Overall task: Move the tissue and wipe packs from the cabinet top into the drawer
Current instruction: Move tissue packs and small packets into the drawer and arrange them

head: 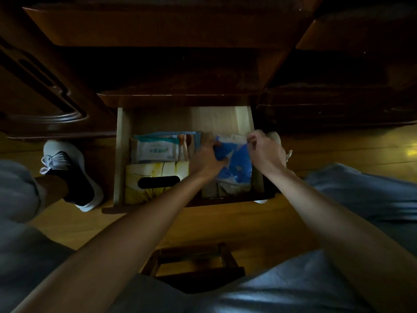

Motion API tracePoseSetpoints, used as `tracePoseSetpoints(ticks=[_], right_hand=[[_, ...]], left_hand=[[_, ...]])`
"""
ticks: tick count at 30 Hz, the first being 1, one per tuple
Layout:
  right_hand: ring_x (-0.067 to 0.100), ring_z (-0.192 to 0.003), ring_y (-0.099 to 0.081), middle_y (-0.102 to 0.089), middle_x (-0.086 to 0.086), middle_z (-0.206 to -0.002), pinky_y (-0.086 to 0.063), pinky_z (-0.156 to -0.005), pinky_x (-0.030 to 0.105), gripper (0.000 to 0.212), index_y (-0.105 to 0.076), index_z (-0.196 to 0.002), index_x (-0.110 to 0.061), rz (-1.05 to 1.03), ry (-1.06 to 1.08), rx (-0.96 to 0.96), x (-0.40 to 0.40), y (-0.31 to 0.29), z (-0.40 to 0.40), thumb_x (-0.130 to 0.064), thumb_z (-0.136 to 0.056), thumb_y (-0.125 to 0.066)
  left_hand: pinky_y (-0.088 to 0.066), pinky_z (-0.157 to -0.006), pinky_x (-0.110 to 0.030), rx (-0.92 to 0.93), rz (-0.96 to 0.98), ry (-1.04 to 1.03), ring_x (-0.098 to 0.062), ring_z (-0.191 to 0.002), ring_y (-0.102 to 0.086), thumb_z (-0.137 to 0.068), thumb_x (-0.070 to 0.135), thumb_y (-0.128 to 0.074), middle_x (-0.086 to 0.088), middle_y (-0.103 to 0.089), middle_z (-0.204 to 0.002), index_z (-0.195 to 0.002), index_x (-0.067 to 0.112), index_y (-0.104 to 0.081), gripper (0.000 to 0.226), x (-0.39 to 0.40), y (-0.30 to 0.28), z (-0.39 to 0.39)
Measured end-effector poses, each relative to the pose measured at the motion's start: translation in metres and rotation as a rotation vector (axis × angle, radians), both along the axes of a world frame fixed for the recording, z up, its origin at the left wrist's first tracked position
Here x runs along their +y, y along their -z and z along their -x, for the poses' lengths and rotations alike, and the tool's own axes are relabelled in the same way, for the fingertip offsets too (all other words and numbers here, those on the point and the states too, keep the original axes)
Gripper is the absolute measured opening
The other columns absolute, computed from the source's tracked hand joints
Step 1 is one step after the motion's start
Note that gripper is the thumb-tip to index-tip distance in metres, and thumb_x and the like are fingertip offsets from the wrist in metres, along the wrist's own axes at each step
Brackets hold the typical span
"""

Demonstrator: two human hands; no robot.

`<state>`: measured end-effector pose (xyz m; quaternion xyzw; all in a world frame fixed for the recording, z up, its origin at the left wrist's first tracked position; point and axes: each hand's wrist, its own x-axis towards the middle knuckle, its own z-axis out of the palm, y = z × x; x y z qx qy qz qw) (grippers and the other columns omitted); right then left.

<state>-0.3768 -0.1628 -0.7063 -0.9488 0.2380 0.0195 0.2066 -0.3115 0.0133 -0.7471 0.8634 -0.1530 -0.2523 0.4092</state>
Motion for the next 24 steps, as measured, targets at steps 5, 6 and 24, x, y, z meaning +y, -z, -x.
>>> tracePoseSetpoints(ticks=[5,6,24], right_hand=[[0.028,-0.133,-0.040,-0.045,0.002,-0.145,-0.041,-0.104,0.043,0.061,-0.041,-0.144,-0.024,0.403,-0.400,0.263,0.002,0.012,0.016,-0.050,-0.091,-0.056],[0.028,-0.138,-0.034,-0.043,0.003,-0.148,-0.032,-0.112,0.045,0.071,-0.039,-0.147,-0.023,0.484,-0.520,0.337,0.002,0.014,0.016,-0.057,-0.088,-0.055],[0.028,-0.137,-0.043,-0.055,0.008,-0.144,-0.028,-0.115,0.049,0.065,-0.034,-0.149,-0.022,0.140,-0.429,0.053,0.020,0.033,-0.015,-0.062,-0.098,-0.033]], left_hand=[[-0.048,-0.086,-0.033,0.130,-0.108,0.281,-0.026,-0.120,-0.058,-0.093,0.033,-0.062,-0.005,-0.059,-0.134,-0.136,0.020,-0.056,0.045,-0.017,0.028,0.020],[-0.048,-0.084,-0.033,0.115,-0.117,0.280,-0.026,-0.116,-0.060,-0.090,0.031,-0.065,-0.005,-0.061,-0.131,-0.133,0.021,-0.058,0.045,-0.013,0.032,0.021],[-0.057,-0.085,-0.038,-0.051,-0.170,0.015,-0.022,-0.115,-0.059,-0.090,0.002,-0.060,-0.007,-0.056,-0.133,-0.129,0.024,-0.053,0.045,0.071,-0.003,-0.029]])
